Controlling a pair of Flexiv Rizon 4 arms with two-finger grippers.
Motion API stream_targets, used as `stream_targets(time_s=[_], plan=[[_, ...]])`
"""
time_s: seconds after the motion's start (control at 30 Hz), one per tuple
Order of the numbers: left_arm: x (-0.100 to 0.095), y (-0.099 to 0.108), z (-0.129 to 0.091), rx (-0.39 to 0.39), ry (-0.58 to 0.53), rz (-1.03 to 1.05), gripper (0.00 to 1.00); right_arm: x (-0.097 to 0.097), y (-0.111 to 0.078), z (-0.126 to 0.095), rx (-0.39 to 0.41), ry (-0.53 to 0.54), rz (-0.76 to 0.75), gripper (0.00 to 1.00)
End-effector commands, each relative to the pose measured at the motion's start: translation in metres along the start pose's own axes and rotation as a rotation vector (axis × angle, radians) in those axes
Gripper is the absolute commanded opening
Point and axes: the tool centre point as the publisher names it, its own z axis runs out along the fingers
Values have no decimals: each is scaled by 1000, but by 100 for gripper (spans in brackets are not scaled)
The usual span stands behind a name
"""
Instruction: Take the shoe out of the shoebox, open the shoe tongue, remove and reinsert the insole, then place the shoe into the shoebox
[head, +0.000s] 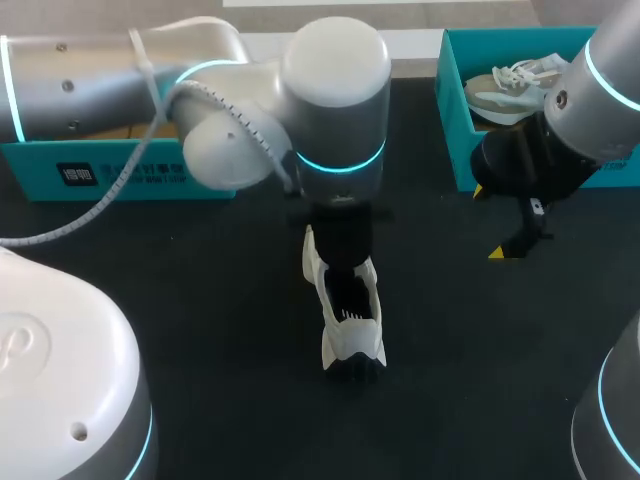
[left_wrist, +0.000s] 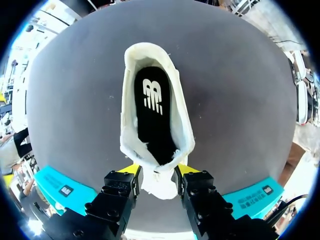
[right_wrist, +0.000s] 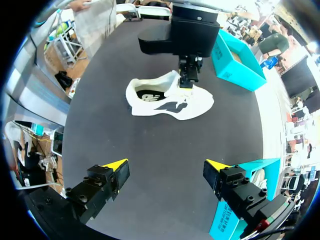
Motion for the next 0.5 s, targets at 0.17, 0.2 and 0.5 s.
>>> stream_targets(time_s=[0.17, 0.2, 0.5], plan=[[2, -20, -1, -3, -9, 28, 41, 1, 0, 1, 3, -2, 1, 100], [2, -21, -1, -4, -7, 34, 40, 1, 0, 1, 3, -2, 1, 100], [3, -21, -17, -3, -24, 32, 40, 1, 0, 1, 3, -2, 1, 100]])
